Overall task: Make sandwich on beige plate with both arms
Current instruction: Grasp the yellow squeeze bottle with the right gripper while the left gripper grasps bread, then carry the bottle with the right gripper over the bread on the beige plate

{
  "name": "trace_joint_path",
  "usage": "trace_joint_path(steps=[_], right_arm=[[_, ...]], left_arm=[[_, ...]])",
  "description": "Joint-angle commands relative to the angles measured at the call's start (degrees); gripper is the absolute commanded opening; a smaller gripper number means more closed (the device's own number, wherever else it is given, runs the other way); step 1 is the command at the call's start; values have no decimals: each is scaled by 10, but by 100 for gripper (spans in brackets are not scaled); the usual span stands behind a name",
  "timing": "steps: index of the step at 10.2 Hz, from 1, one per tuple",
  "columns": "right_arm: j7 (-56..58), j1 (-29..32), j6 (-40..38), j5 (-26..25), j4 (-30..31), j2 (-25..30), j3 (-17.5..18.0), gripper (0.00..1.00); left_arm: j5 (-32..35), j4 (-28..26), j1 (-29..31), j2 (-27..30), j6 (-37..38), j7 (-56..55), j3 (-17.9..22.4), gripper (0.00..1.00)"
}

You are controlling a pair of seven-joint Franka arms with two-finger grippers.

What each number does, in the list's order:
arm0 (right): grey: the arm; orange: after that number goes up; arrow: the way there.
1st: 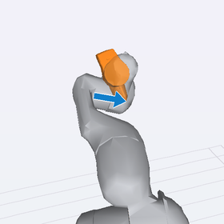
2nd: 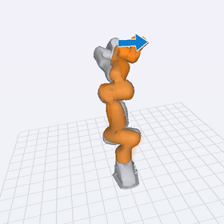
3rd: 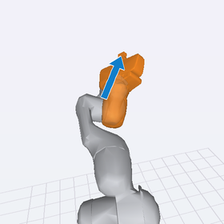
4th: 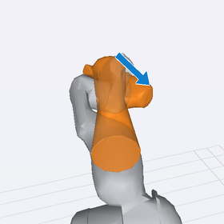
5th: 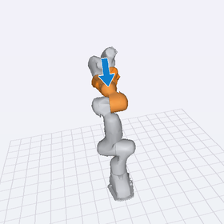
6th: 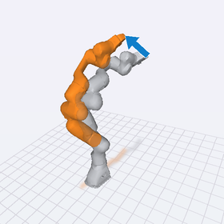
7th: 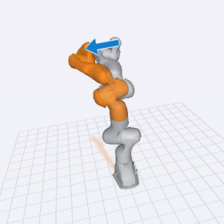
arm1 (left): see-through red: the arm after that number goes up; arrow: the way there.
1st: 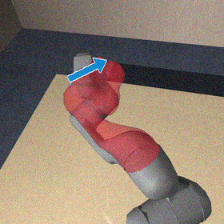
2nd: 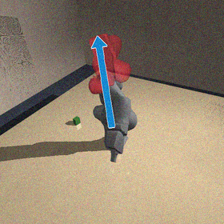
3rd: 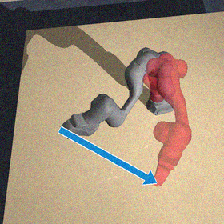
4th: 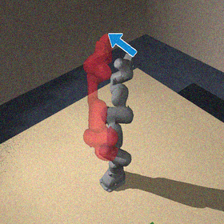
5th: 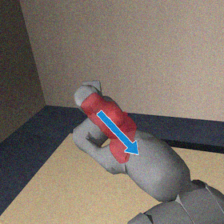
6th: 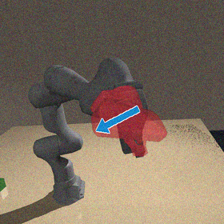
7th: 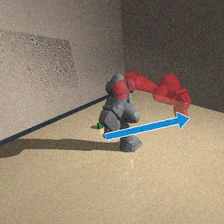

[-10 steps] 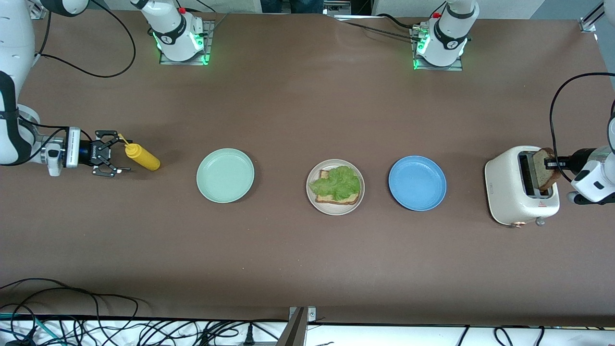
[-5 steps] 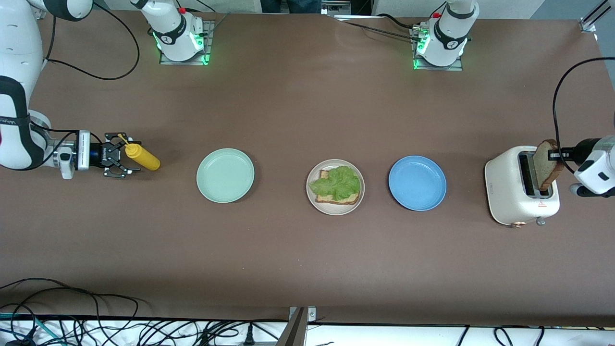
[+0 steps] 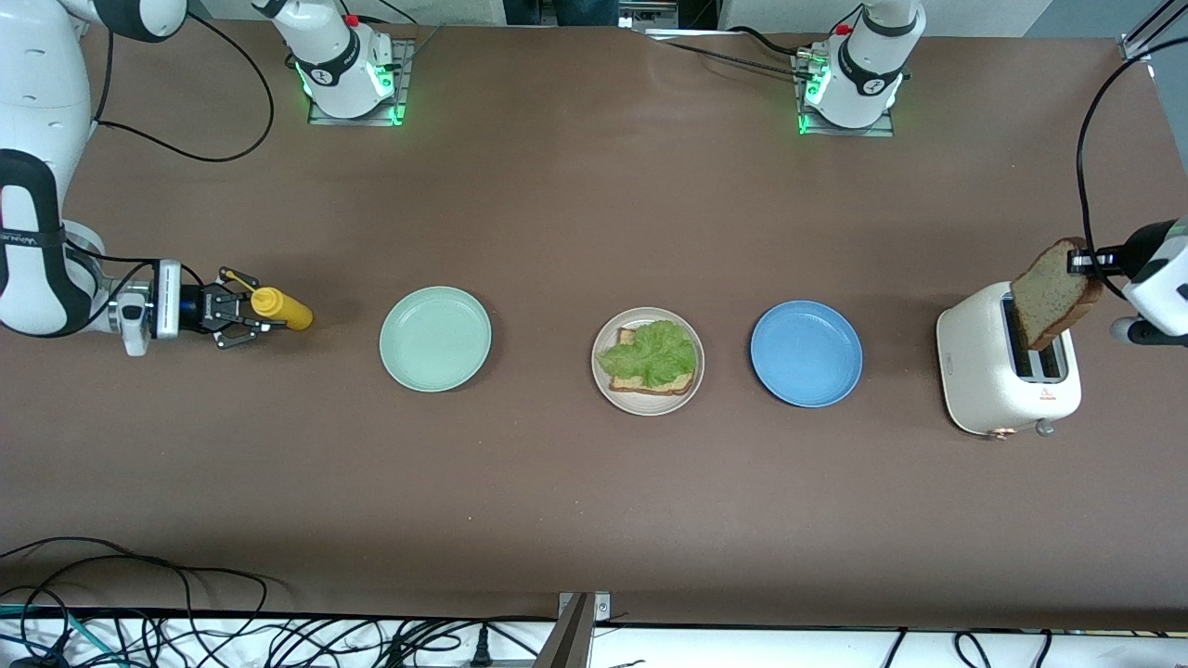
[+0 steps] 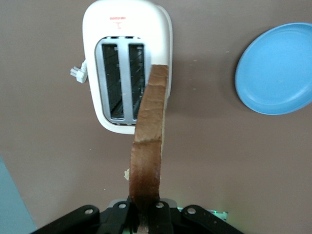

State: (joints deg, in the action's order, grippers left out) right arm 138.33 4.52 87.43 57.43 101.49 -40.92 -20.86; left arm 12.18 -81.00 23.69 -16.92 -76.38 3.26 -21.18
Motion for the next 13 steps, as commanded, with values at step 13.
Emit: trace_joint_path(steps=[13], right_arm=[[-642, -426, 228, -321, -146, 127, -6, 0]], left_arm=[[-25, 52, 0, 0, 54, -6, -48, 0]])
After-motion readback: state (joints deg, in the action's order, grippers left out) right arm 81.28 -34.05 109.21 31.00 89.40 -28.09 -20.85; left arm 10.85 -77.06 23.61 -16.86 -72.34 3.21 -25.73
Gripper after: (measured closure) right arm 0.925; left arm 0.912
